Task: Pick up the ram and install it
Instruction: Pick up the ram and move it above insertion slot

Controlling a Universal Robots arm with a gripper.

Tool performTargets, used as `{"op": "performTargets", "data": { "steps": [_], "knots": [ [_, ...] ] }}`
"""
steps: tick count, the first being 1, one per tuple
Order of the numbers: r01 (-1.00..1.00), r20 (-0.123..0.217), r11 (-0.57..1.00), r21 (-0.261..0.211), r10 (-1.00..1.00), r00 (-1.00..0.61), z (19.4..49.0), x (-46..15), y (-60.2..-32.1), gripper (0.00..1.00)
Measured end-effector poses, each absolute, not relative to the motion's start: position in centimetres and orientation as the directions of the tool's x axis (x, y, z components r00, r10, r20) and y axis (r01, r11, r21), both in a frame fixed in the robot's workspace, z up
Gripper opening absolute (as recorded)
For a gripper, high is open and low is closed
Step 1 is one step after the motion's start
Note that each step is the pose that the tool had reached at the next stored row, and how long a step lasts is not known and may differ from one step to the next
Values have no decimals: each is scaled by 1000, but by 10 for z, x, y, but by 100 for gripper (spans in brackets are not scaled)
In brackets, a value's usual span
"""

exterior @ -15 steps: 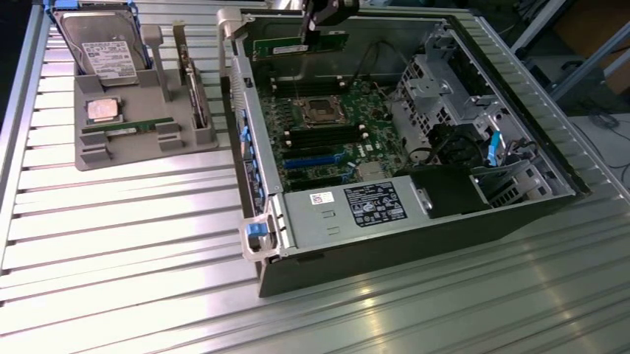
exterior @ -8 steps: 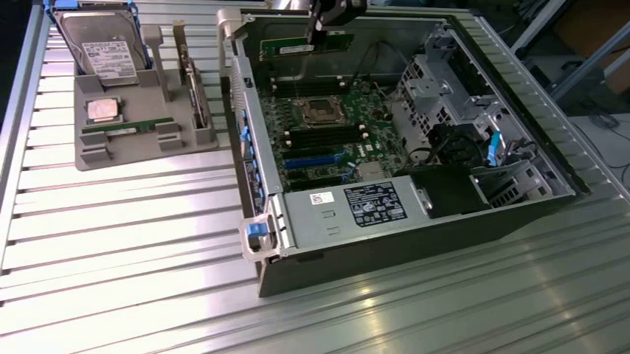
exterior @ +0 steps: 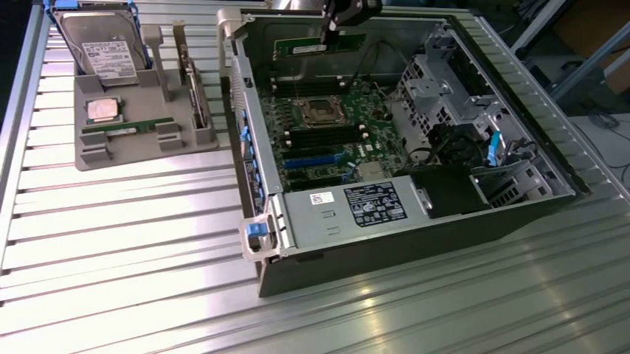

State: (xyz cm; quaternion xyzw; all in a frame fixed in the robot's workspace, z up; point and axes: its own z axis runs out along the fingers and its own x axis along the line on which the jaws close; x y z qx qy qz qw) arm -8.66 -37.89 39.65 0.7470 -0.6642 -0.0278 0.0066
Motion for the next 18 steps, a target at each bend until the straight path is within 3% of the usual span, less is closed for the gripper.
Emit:
{"op": "performTargets", "data": {
  "steps": [18],
  "knots": [
    [-992, -32, -118, 47, -993, 116, 396, -44, -379, 12]
  ]
}}
